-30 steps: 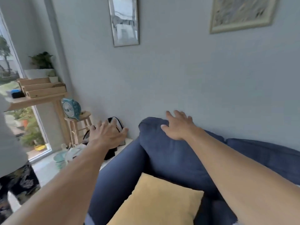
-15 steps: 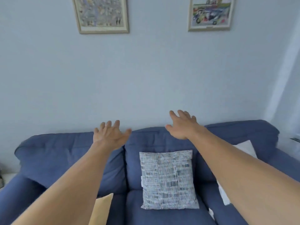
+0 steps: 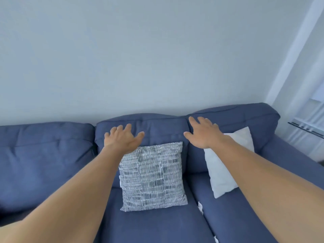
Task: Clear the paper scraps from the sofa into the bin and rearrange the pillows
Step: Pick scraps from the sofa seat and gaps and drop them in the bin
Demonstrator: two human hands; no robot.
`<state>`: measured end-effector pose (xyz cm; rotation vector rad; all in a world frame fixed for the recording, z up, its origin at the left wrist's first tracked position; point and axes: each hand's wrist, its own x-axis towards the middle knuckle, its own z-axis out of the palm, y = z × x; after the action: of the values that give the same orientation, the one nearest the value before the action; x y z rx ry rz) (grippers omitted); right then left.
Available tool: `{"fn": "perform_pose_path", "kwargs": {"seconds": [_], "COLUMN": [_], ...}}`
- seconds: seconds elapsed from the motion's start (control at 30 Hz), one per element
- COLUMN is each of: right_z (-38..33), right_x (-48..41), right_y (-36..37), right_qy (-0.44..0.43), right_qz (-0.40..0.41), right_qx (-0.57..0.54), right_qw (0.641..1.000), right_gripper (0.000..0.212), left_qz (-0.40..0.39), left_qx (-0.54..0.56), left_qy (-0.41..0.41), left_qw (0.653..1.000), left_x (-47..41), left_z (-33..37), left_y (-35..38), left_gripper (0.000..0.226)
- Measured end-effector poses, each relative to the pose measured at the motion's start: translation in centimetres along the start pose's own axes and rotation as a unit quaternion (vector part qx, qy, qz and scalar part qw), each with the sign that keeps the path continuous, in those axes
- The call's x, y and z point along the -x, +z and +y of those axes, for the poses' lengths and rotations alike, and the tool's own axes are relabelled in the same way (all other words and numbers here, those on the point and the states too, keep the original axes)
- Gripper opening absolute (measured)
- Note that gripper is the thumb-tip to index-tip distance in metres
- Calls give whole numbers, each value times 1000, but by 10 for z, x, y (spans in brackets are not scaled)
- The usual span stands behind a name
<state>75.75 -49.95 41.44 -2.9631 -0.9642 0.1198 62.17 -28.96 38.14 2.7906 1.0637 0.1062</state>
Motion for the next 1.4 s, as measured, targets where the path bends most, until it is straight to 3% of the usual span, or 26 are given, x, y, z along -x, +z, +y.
{"fn": "perform_pose_path", "kwargs": {"seconds": [0.3,0.4,0.47,0.57,0.63,0.73,0.87,1.07,1.17,1.4], "right_z": [25,28,30,27,20,6,-6,3,6,18], "right_x": [-94,-110,-126,-148,-159,-174,-178,-151,-127,-45], "right_y": [178,240,284,333,365,406,431,417,403,401], "right_qy": [54,81,115,155,165,176,159,117,126,180], "right_qz": [-127,-180,-216,-232,-216,-157,-94,-35,-61,-195], "right_qx": [-67,-130,-182,-270,-328,-398,-433,-446,-439,-373], "right_qw": [988,972,952,921,905,886,883,887,887,889], "right_gripper": [73,78,84,98,101,94,84,56,51,58], "left_qz": [-152,-195,-214,-188,-150,-62,40,70,60,-31], "left_qx": [30,127,229,364,390,395,374,362,360,307], "left_qy": [-124,-188,-238,-275,-280,-294,-306,-314,-332,-444], "left_qw": [980,954,919,870,864,868,875,875,870,841], "left_x": [-64,-65,-64,-70,-76,-85,-85,-59,-35,54], "left_z": [-72,-92,-99,-101,-95,-83,-63,-56,-52,-48], "left_y": [181,247,291,330,353,384,398,371,355,358], "left_gripper": [73,84,94,116,122,112,94,92,65,73]}}
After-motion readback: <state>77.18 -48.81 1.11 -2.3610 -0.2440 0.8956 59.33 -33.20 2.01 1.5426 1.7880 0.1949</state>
